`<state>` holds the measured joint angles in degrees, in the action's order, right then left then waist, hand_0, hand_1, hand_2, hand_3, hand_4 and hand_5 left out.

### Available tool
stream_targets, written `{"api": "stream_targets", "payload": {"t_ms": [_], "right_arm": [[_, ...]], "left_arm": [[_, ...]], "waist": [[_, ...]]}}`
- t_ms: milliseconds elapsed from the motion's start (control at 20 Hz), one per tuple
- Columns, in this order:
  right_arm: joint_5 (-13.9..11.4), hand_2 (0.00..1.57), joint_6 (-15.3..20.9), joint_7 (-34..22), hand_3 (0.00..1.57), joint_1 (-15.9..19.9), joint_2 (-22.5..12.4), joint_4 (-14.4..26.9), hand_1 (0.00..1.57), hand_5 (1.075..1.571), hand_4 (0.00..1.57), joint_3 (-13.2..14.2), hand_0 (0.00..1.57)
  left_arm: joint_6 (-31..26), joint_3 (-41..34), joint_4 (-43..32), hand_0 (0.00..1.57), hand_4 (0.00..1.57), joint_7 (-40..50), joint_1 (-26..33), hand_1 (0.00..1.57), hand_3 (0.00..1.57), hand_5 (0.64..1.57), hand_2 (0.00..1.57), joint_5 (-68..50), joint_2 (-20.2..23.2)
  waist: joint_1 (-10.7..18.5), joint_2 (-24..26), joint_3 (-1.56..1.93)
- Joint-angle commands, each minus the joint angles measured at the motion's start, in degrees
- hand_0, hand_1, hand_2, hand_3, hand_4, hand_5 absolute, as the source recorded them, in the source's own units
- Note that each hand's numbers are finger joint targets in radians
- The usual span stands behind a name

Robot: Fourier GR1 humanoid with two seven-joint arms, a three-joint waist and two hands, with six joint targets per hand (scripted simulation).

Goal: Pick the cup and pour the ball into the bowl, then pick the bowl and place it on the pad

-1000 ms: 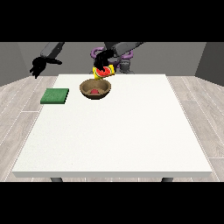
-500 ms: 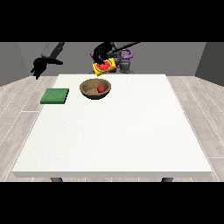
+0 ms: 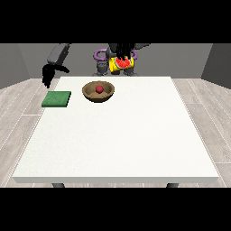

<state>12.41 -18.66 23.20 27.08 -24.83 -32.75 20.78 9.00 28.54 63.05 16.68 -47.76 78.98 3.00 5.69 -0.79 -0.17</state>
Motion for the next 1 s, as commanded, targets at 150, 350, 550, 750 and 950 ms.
{"api": "stream_targets", "payload": {"t_ms": [150,350,550,750,950], "right_arm": [[-0.07,0.0,5.97,0.5,0.0,0.49,4.01,-2.34,0.0,1.556,0.41,-0.08,0.0],[0.29,0.0,4.61,0.85,0.0,-0.01,6.36,-3.44,0.0,1.565,0.26,-0.99,0.0],[1.58,0.0,5.14,-0.55,0.0,4.14,6.39,-5.76,0.0,1.569,0.38,-0.49,0.0],[-0.35,0.0,7.09,-3.23,0.0,6.21,10.87,-8.65,0.0,1.566,0.42,-4.44,0.0],[-0.35,0.0,6.87,-3.88,0.0,3.65,11.76,-10.6,0.0,1.549,0.23,-5.49,0.0]], "left_arm": [[5.65,-15.02,4.28,0.86,0.92,-9.02,7.84,0.86,1.56,1.555,1.57,-20.95,2.34],[7.29,-24.04,5.7,1.18,0.77,-14.31,9.4,1.18,1.12,1.537,1.4,-35.09,0.0],[6.65,-28.91,5.5,0.78,0.86,-23.43,10.49,0.78,0.09,1.531,0.7,-46.65,-2.48],[8.79,-29.69,2.75,0.0,0.4,-29.27,14.05,0.0,0.0,1.548,0.0,-57.68,-2.94],[3.72,-34.95,-2.14,0.0,0.0,-36.15,16.31,0.0,0.0,1.516,0.0,-61.4,-1.41]], "waist": [[3.31,-2.54,-0.07],[2.24,-7.44,-0.18],[1.18,-12.96,-0.13],[-3.29,-14.2,-0.08],[-5.84,-12.7,0.11]]}}
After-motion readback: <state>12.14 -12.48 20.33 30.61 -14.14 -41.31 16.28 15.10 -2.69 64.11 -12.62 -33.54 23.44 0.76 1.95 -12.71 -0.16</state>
